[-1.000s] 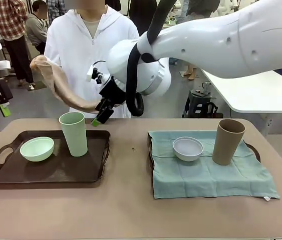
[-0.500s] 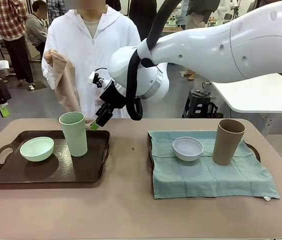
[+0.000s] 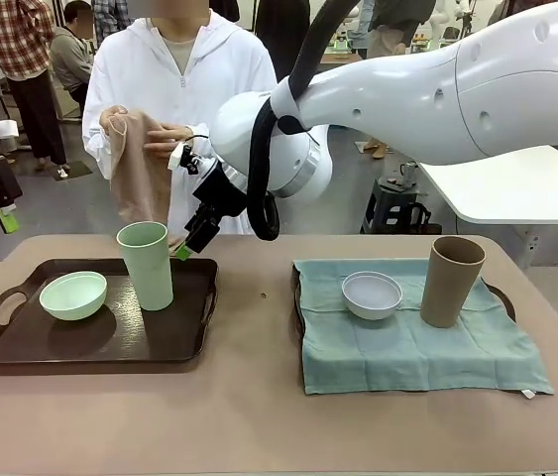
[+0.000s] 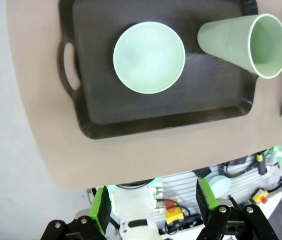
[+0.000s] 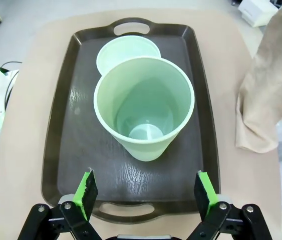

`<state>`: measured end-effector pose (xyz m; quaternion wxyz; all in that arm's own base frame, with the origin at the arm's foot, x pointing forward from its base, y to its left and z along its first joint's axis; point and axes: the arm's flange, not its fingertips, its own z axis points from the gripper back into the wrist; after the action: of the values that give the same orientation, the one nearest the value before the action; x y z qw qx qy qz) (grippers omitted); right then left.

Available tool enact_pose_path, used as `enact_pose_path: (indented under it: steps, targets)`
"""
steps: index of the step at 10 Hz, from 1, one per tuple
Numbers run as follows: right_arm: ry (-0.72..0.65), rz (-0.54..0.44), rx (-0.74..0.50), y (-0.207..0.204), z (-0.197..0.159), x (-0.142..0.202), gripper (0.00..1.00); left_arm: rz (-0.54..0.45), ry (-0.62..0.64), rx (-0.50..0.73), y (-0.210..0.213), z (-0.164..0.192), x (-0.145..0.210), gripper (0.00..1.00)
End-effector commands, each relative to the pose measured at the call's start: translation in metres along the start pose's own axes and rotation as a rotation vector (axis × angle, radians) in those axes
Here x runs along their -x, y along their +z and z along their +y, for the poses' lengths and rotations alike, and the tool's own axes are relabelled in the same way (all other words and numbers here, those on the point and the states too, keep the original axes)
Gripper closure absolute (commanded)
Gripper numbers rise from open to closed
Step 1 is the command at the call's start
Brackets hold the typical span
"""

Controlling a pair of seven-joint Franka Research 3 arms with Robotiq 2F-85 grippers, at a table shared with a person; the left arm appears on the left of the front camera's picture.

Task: Set up a tray with a mat and arrange the tableware.
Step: Pick up the Picnic Bowl and Reusable plastic cup from the Handle tray in front of the human's position and hold them in the air.

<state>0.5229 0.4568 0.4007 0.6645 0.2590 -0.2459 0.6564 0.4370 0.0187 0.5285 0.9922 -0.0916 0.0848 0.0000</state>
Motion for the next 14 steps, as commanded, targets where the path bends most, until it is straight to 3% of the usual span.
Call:
enact_pose_path:
  steps: [1,3,6,11,14]
  targets:
    - [-0.01,-0.055,-0.022,-0.002,-0.009,0.021,0.0,-0.011,-0.006,-0.024,-0.004,0.001,-0.013,0.11]
    - [-0.03,-0.112,-0.067,0.001,-0.018,0.043,0.0,-0.027,0.044,-0.077,-0.016,0.009,-0.026,0.11]
    - [-0.06,-0.216,-0.091,-0.007,-0.033,0.066,0.0,-0.062,0.064,-0.046,-0.027,0.023,-0.04,0.11]
    - [-0.013,-0.252,-0.134,-0.057,-0.026,0.063,0.0,-0.077,0.094,0.013,-0.055,0.036,-0.082,0.11]
    - [-0.004,-0.263,-0.1,-0.067,-0.025,0.065,0.0,-0.071,0.078,-0.001,-0.067,0.035,-0.085,0.11]
